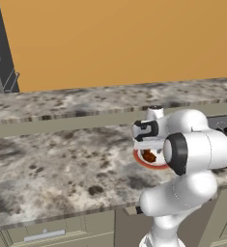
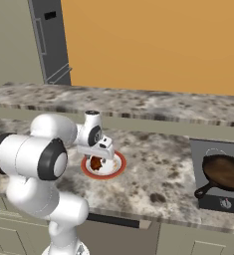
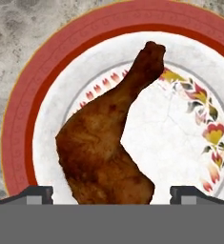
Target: Place the chicken drumstick on the plate and place the potato on the same plate.
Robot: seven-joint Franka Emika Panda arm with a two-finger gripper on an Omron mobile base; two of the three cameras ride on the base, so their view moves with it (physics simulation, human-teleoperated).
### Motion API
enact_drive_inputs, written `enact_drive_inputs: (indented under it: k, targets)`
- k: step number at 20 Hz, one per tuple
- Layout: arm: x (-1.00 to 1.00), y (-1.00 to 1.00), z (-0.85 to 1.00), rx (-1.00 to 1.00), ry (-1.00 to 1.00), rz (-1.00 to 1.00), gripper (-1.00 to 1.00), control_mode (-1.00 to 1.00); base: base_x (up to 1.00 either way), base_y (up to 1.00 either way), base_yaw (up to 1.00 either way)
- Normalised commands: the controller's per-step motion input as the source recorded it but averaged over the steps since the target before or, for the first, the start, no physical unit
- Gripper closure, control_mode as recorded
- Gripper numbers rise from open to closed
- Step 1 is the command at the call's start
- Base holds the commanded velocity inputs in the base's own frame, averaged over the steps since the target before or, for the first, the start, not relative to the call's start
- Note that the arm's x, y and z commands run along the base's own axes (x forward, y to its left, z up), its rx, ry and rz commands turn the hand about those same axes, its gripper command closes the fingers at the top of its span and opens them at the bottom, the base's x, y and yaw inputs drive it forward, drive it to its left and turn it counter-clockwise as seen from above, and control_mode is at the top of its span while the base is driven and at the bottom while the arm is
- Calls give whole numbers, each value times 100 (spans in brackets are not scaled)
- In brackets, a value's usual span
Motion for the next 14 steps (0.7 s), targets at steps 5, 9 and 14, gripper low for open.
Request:
enact_drive_inputs:
  k: [5,9,14]
  targets:
    - [-8,-5,51,0,0,0,-100,-100,0,0,0]
    - [-38,-5,58,0,0,0,-100,-100,0,0,0]
    - [-52,0,57,0,0,0,-100,-100,0,0,0]
